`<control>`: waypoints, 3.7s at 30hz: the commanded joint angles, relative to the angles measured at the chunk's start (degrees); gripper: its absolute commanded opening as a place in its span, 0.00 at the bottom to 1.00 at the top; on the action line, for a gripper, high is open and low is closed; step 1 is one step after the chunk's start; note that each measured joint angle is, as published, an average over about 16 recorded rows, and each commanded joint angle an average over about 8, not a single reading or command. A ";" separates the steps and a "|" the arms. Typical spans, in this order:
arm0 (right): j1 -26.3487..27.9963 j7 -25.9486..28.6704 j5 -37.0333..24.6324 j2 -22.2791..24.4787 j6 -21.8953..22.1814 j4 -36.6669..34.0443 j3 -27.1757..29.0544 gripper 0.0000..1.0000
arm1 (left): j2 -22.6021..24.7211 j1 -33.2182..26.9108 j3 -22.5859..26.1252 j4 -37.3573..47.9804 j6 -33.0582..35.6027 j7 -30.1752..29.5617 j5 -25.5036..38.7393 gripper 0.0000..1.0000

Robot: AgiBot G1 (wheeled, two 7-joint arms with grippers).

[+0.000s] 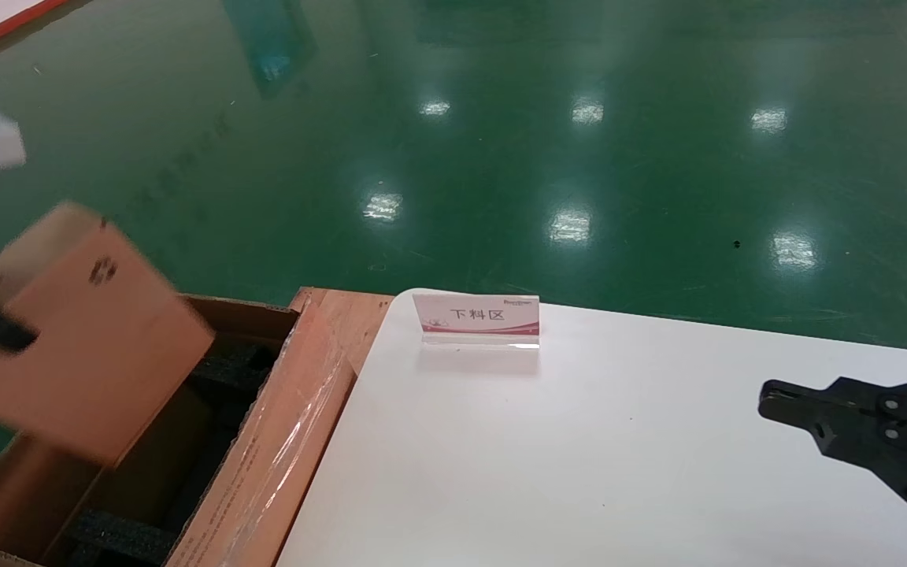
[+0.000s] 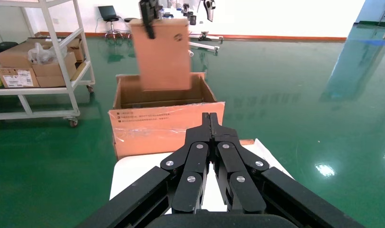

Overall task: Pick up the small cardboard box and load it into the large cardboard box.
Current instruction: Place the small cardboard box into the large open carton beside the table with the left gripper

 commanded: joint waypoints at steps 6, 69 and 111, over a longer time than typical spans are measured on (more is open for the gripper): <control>0.01 -0.01 0.02 0.01 0.01 0.00 -0.02 1.00 | 0.23 0.64 10.42 2.74 -0.95 3.29 -5.45 0.00; 0.05 -0.11 0.16 0.09 0.10 0.00 -0.23 1.00 | -4.34 30.68 7.60 17.01 -22.22 4.78 -5.33 0.00; 0.08 -0.18 0.25 0.15 0.16 0.00 -0.36 1.00 | 0.42 47.74 7.77 22.41 -29.61 -2.69 -5.37 0.00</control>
